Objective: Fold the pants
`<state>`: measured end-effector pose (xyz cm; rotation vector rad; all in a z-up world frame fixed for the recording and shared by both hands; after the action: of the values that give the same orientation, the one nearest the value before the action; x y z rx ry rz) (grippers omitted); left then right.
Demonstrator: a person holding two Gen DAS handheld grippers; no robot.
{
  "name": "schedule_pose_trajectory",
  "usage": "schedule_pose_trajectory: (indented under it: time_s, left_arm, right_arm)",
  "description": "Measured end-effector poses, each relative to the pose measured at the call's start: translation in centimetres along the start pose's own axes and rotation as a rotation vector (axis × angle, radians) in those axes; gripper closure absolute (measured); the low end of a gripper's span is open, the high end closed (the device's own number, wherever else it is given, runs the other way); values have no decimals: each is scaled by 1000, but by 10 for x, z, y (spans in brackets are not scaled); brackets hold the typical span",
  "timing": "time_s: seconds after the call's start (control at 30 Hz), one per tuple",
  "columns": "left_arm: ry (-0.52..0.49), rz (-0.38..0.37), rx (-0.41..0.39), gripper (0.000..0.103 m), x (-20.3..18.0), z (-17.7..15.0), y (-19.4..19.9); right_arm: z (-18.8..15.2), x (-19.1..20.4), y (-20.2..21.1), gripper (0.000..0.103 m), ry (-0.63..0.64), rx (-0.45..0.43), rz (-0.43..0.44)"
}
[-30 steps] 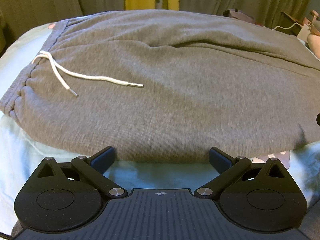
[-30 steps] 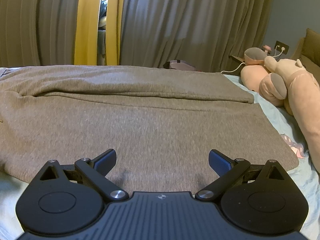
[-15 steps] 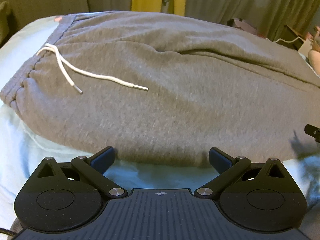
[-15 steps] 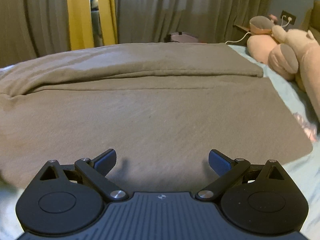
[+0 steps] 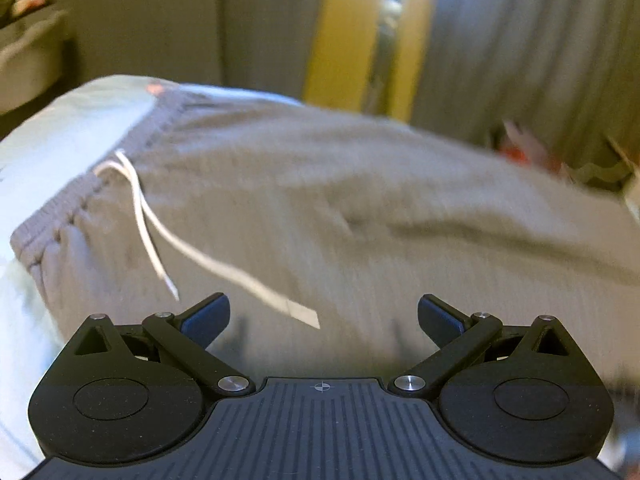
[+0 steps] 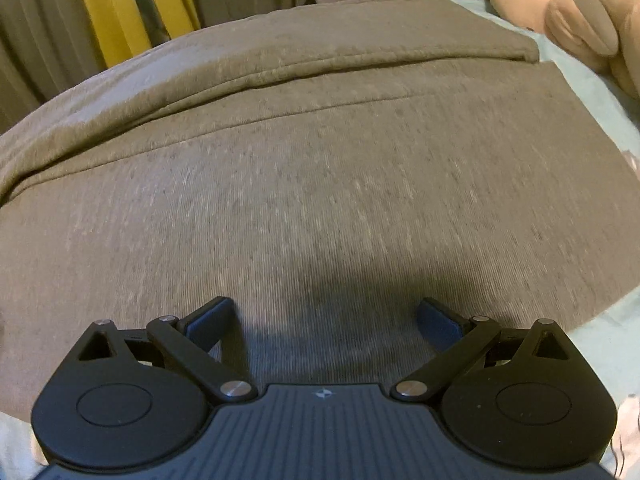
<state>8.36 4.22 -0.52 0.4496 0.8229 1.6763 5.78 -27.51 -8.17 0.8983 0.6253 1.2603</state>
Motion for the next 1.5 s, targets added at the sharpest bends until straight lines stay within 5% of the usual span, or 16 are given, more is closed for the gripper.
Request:
schedule_pose_trajectory:
  time_s: [0.2, 0.37, 0.47, 0.6, 0.77, 0.83, 0.9, 1.07, 1.13, 1.2, 1.3, 1.37, 1.5]
  left_arm:
    - [55, 191, -102, 0, 30, 16, -39]
    - [138, 254, -83, 0, 54, 14, -55]
    - [125, 301, -27, 0, 56, 6, -70]
    - [55, 331, -101, 0, 51, -3, -76]
    - [79, 375, -195, 0, 45, -13, -80]
    - [74, 393, -220, 0, 42, -15, -83]
    - [73, 401, -228, 0, 39, -16, -85]
    - [82, 410, -261, 0, 39, -18, -86]
    - [82, 414, -271, 0, 38, -19, -87]
    - [83, 416, -272, 0, 38, -18, -88]
    - [85, 414, -273, 0, 38, -18, -88]
    - [90, 409, -271, 0, 40, -18, -89]
    - [98, 402, -266, 0, 41, -17, -87]
  right_arm:
    - [24, 12, 3, 4, 83, 54, 1]
    - [117, 7, 17, 5, -20, -168, 55]
    - [175, 13, -7, 21, -64, -197, 70]
    - [236, 24, -58, 70, -96, -181, 29]
    - [287, 20, -117, 68, -255, -170, -30]
    - [303, 13, -132, 40, -344, -173, -54]
    - [319, 9, -151, 35, -384, -171, -100]
    - [337, 1, -186, 36, -386, -154, -215]
    - [337, 2, -187, 64, -375, -171, -249]
    - [329, 0, -185, 74, -333, -187, -274]
    - [319, -15, -172, 96, -317, -199, -178]
    - [313, -25, -153, 98, -304, -208, -119]
    - [265, -56, -71, 98, -357, -376, 50]
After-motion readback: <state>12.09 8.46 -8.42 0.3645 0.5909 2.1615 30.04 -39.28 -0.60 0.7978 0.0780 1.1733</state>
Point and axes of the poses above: each gripper's, at about its wrist camera, not at the fingertips, and y roughly against the way its jaws point, x to its left, z to its top, the point moved 3 cm from there along -y, roughly the way its jaws point, and after that the axes turned 1 degree about -x, right-handed, at the moved point
